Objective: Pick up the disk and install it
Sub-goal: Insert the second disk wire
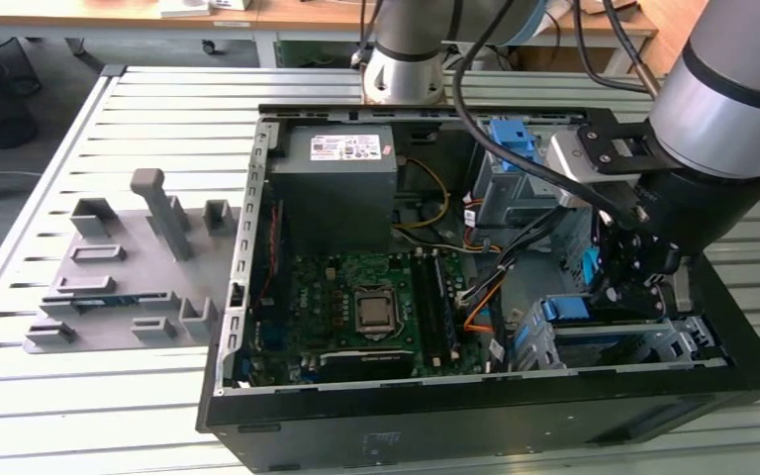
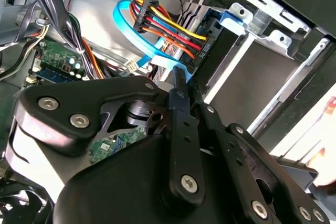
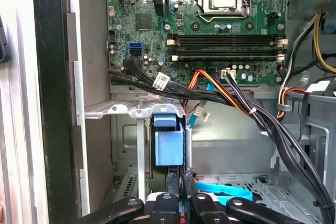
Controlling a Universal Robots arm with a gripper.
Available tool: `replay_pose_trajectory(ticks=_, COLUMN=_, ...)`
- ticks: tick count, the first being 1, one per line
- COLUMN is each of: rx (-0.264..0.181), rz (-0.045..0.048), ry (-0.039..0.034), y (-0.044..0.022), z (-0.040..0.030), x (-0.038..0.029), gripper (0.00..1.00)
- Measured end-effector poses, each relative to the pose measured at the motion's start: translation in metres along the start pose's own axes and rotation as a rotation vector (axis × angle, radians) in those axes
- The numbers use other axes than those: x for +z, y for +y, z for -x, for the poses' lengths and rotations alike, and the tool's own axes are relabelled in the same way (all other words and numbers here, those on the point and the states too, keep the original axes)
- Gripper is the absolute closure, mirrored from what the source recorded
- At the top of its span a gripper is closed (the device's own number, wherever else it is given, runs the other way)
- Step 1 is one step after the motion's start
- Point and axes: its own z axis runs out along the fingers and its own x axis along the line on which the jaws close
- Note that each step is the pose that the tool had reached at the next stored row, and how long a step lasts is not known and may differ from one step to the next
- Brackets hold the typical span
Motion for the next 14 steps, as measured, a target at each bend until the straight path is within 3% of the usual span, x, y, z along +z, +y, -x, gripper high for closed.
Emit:
replay_pose_trajectory(ticks=11, rx=0.0, rz=0.0, ry=-0.0013, y=0.0001, z=0.0, x=0.0035, gripper=0.84)
replay_pose_trajectory(ticks=13, rx=0.0, rz=-0.0001, ry=-0.0014, y=0.0001, z=0.0, x=0.0038, gripper=0.83)
replay_pose_trajectory(ticks=14, rx=0.0, rz=0.0, ry=-0.0006, y=0.0001, z=-0.0001, x=0.0032, gripper=0.77)
